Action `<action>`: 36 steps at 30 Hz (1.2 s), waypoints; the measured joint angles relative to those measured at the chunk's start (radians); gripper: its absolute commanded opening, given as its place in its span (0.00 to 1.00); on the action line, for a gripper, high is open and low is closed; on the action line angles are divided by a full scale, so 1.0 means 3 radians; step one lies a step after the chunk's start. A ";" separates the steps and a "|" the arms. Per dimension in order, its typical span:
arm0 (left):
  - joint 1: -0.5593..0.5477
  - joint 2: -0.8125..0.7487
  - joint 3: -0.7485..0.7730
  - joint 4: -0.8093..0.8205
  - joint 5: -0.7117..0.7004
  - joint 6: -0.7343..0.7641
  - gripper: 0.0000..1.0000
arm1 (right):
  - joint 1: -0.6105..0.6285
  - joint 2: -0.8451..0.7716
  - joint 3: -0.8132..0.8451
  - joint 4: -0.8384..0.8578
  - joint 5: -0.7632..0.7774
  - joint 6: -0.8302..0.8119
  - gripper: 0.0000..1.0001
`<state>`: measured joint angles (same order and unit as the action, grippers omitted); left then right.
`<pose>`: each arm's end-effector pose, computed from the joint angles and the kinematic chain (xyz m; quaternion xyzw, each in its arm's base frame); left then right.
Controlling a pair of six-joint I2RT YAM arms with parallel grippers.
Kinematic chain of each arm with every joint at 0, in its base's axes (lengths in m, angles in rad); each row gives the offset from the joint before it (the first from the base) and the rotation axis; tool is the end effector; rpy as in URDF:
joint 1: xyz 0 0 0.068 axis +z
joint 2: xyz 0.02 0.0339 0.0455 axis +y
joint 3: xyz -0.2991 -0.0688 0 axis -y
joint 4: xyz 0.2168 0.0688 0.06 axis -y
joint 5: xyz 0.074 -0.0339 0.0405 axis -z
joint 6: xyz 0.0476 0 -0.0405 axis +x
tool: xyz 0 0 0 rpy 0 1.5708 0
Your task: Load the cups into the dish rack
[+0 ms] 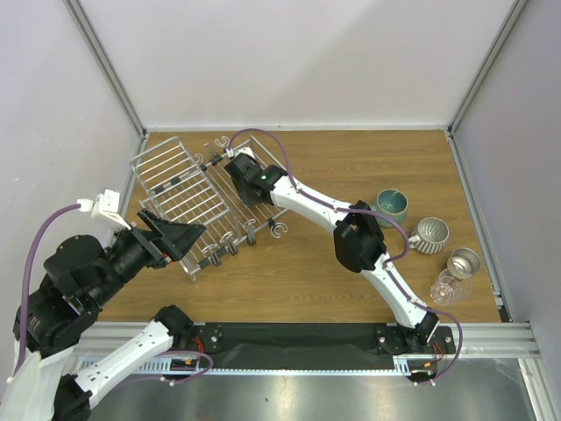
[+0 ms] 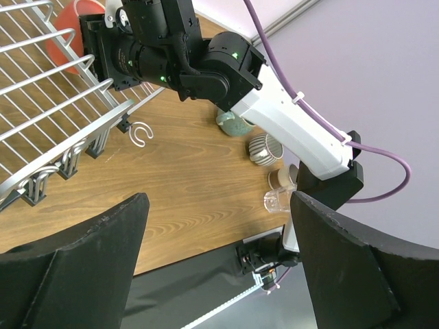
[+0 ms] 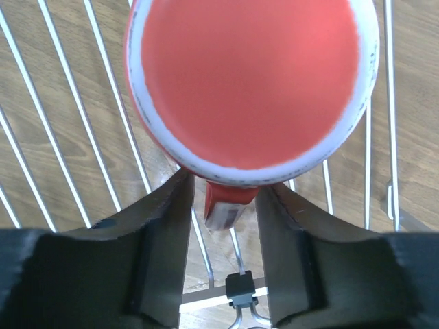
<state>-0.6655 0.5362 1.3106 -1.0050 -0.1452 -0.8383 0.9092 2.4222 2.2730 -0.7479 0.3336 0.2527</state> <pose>-0.0006 0.0093 0.4331 -0.1123 0.7749 -0.3816 0.4913 0.3456 0.4185 0.2447 -0.2481 0.8987 0.0479 0.3585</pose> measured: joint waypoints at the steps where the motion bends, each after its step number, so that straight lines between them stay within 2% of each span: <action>1: 0.0000 0.0000 0.0000 0.0000 0.0001 -0.0001 0.90 | 0.0000 0.0000 0.0000 0.0001 -0.0001 0.0006 0.54; 10: 0.0000 -0.0003 -0.0004 0.0000 0.0029 -0.0004 0.90 | 0.0005 -0.0051 -0.0046 -0.0027 -0.0031 0.0055 0.57; 18: 0.0000 -0.0008 -0.0092 0.0011 0.0083 -0.0004 0.90 | -0.0006 -0.0535 -0.0314 -0.0156 -0.0102 0.0127 0.56; 20: 0.0000 -0.0009 -0.0118 0.0028 0.0084 -0.0004 0.91 | -0.0014 -0.0673 -0.0360 -0.0158 -0.0137 0.0141 0.53; 26: 0.0000 -0.0024 -0.0137 0.0052 0.0085 0.0003 0.91 | -0.0123 -0.1094 -0.0635 -0.0078 -0.0187 0.0154 0.26; 27: 0.0000 -0.0024 -0.0137 0.0055 0.0089 0.0004 0.91 | -0.0163 -0.1120 -0.0659 -0.0029 -0.0189 0.0137 0.07; 28: 0.0000 -0.0024 -0.0137 0.0056 0.0095 0.0004 0.91 | -0.0206 -0.1125 -0.0661 0.0019 -0.0187 0.0109 0.00; 36: 0.0000 -0.0031 -0.0137 0.0085 0.0155 0.0005 0.91 | -0.0472 -0.0785 -0.0590 0.0524 -0.0210 -0.0092 0.00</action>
<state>-0.6655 0.5270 1.2694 -0.9794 -0.0986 -0.8368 0.7677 2.1868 2.0960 -0.5907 0.2707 0.2253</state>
